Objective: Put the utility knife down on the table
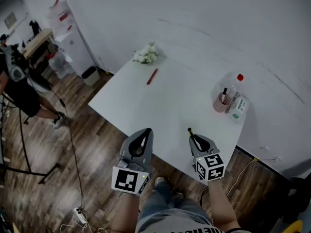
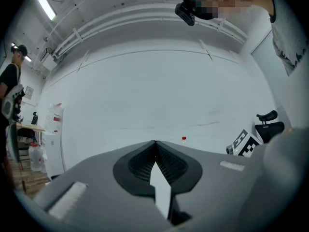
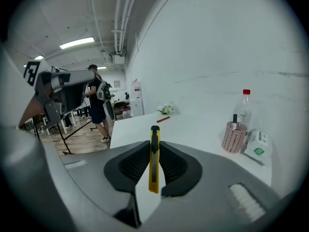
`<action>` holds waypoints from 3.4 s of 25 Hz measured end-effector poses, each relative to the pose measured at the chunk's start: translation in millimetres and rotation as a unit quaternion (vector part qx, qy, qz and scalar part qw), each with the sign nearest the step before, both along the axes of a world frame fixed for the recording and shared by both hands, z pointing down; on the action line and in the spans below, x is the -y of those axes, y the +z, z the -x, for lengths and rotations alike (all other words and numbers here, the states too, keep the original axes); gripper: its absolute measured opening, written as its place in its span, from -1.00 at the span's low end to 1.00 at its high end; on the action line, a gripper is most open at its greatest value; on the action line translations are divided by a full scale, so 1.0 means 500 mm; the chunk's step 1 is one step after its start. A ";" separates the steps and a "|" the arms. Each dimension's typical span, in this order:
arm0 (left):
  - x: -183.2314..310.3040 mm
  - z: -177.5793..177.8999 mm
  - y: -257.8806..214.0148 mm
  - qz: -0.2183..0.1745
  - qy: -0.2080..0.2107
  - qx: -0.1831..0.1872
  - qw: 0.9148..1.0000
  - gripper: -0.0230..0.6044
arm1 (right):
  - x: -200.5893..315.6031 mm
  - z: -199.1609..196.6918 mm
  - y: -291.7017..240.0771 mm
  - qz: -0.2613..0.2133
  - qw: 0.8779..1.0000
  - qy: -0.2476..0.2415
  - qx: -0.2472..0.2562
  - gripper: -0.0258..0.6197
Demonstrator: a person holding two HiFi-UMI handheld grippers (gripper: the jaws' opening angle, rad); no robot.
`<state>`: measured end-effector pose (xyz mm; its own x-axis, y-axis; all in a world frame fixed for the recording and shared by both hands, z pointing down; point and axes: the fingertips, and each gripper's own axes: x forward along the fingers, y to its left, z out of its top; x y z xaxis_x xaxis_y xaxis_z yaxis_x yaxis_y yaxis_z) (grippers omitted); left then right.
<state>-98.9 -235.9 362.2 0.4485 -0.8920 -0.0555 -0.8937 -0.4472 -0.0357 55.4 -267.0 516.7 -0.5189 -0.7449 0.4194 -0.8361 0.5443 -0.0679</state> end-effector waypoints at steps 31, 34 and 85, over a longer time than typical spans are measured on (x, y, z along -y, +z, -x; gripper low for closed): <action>0.063 0.061 0.053 0.035 -0.024 0.001 0.999 -0.91 | 0.031 0.022 0.253 0.147 0.974 -0.066 -0.158 -0.73; 0.065 0.061 0.058 0.037 -0.022 0.000 0.999 -0.91 | 0.031 0.022 0.263 0.154 0.972 -0.068 -0.166 -0.73; 0.006 -0.047 0.022 0.019 0.018 0.010 1.000 -0.92 | -0.037 -0.035 -0.027 -0.021 1.000 0.013 0.015 -0.92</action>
<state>-75.3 -238.7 373.0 0.4811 -0.8765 -0.0130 -0.8763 -0.4805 -0.0362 72.9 -248.5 503.3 -0.5119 -0.7747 0.3711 -0.8475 0.5261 -0.0708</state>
